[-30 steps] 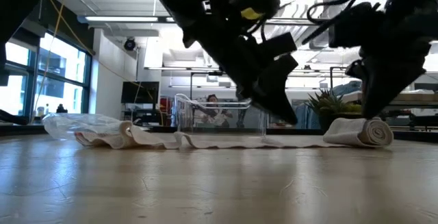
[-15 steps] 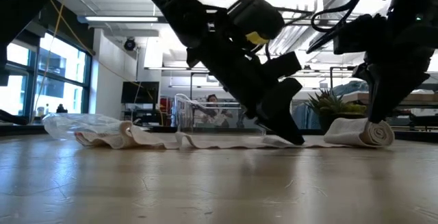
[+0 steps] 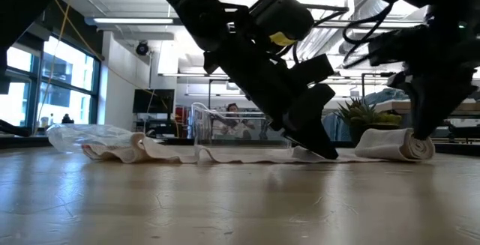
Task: Roll bandage
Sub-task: Roll the bandage
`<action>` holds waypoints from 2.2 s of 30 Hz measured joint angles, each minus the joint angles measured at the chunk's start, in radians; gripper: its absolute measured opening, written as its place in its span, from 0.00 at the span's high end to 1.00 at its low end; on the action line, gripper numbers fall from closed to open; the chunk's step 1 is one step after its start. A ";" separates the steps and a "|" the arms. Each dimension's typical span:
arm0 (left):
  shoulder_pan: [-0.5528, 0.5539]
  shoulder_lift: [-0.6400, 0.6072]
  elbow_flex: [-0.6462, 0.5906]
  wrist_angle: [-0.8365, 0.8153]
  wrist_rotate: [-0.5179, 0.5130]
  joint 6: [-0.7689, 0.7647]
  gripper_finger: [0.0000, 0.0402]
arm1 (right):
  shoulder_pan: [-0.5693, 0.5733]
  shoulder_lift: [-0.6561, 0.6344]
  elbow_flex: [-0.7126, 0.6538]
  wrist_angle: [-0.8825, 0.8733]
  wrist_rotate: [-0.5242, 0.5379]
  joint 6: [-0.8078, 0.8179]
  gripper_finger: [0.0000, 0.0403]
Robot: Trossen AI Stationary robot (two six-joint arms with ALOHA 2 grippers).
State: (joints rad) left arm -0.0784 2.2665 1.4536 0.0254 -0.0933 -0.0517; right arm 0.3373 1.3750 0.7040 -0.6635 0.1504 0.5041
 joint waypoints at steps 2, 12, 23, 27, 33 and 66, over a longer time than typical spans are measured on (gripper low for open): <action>0.000 0.000 0.000 0.000 0.001 -0.010 1.00 | -0.012 0.003 0.000 -0.007 0.007 -0.013 1.00; -0.001 0.002 -0.002 0.004 0.005 -0.025 1.00 | -0.077 0.035 0.008 0.028 0.065 0.038 1.00; 0.009 -0.010 -0.001 -0.076 0.011 -0.088 1.00 | -0.040 -0.068 0.018 -0.015 0.019 0.131 1.00; 0.030 -0.047 -0.005 -0.114 0.014 -0.153 1.00 | -0.051 -0.197 0.028 -0.075 0.125 0.298 1.00; 0.070 -0.128 -0.006 -0.165 -0.005 -0.072 1.00 | -0.151 -0.297 0.029 -0.095 0.186 0.412 1.00; 0.105 -0.022 0.295 -0.352 0.019 -0.226 1.00 | -0.666 -0.302 -0.410 0.489 -0.539 0.461 0.55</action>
State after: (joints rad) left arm 0.0262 2.2441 1.7485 -0.3267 -0.0747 -0.2779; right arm -0.3287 1.0733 0.2944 -0.1743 -0.3887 0.9647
